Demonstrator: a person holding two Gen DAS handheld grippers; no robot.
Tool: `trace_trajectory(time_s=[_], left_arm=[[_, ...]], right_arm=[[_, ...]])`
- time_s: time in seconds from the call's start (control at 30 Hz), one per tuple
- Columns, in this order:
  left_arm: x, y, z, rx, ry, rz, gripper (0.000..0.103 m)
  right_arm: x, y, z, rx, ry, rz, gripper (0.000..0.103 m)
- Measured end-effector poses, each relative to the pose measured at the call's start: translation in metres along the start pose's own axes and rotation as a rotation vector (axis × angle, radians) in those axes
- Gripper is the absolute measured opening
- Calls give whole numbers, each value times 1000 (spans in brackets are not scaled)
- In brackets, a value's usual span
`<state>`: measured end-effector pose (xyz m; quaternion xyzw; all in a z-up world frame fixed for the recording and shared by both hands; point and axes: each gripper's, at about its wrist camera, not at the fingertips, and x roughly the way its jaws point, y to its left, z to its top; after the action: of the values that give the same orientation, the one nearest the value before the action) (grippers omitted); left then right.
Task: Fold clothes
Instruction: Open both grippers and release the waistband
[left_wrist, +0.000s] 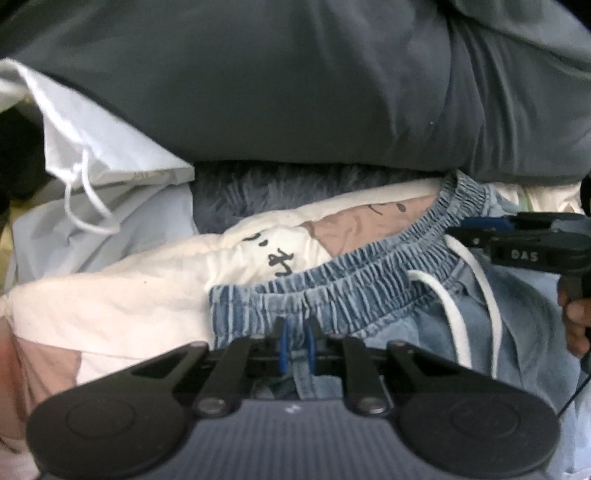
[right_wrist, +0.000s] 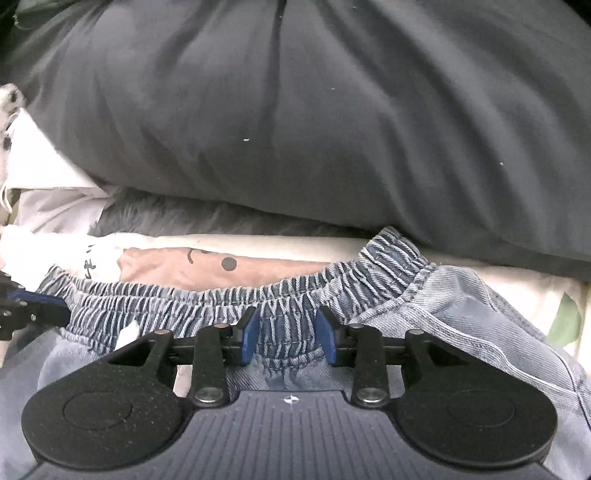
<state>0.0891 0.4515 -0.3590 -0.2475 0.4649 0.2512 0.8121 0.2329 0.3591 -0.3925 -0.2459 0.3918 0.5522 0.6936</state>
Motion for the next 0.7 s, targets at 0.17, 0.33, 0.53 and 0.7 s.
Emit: trace_trajectory(time_s=[0.17, 0.33, 0.53, 0.7], left_arm=[[-24, -10, -6, 11, -12, -48, 61], [-46, -29, -21, 122, -24, -60, 61], [-67, -26, -36, 151, 46, -124, 61], [-90, -23, -39, 216, 90, -126, 60]], right_arm=[[-59, -8, -5, 134, -29, 62, 47], [-154, -9, -45, 213, -57, -13, 48], [-274, -13, -102, 304, 6, -168, 49], [-360, -7, -134, 369, 46, -270, 49]])
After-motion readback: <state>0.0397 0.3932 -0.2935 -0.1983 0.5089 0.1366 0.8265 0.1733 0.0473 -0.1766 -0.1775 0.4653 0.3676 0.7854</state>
